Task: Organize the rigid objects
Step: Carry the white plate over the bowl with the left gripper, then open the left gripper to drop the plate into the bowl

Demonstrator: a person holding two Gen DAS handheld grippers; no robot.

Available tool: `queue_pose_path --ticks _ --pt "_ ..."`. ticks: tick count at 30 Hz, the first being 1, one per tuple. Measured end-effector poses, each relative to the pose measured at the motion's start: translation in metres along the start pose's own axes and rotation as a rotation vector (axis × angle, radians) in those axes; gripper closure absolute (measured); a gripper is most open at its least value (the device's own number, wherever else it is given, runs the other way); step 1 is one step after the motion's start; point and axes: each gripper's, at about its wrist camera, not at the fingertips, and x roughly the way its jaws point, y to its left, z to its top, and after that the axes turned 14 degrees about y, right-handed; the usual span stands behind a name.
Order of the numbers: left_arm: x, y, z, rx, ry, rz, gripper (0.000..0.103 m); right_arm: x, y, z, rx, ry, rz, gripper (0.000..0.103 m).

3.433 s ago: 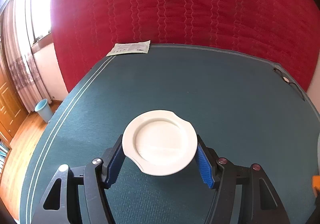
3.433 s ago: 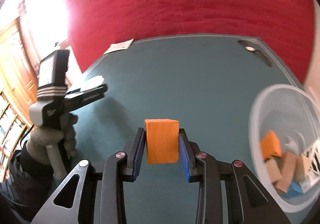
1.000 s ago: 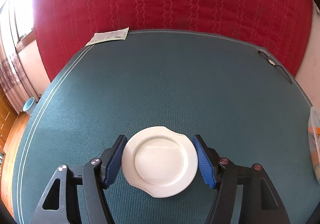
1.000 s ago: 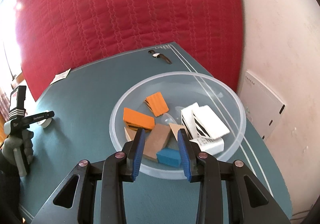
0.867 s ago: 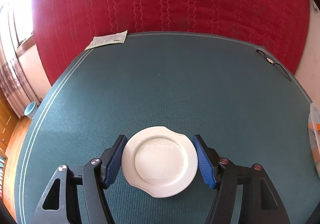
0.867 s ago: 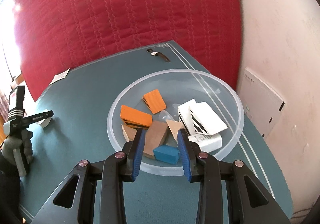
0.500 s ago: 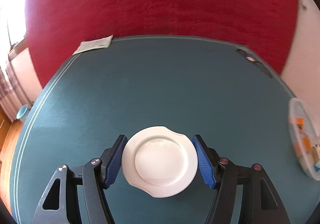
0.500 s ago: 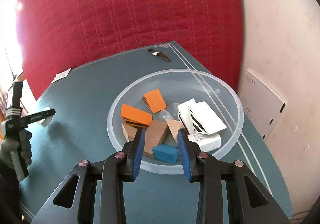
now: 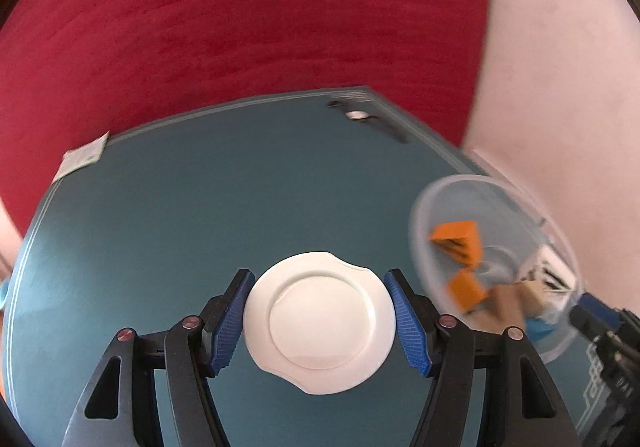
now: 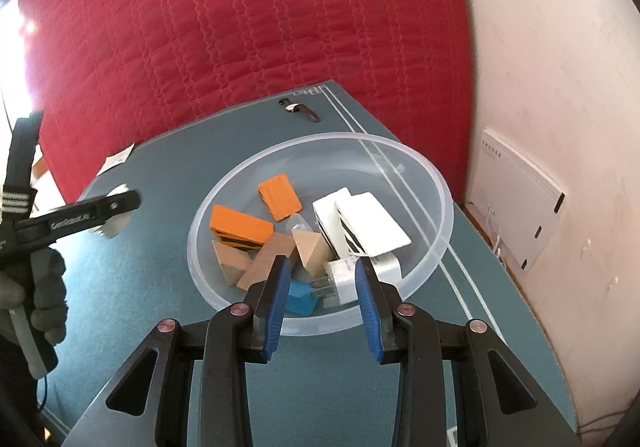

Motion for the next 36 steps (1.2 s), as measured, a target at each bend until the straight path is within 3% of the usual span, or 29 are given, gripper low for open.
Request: queue_pose_path --ticks 15,17,19,30,36 --pt "0.012 -0.078 0.027 0.141 -0.016 -0.088 0.033 -0.004 -0.008 0.002 0.025 -0.014 0.004 0.068" --pt "0.013 -0.079 0.028 0.140 -0.018 -0.105 0.027 -0.004 -0.008 0.002 0.024 -0.013 0.004 0.068" --pt "0.013 -0.077 0.028 0.126 -0.034 -0.109 0.008 -0.004 -0.009 0.002 0.028 -0.011 0.005 0.068" --pt "0.026 -0.053 0.025 0.062 -0.009 -0.033 0.007 -0.004 -0.013 0.004 0.044 -0.011 0.003 0.067" --pt "0.031 -0.045 0.012 0.059 0.016 0.004 0.007 -0.004 -0.014 0.004 0.053 -0.020 0.000 0.057"
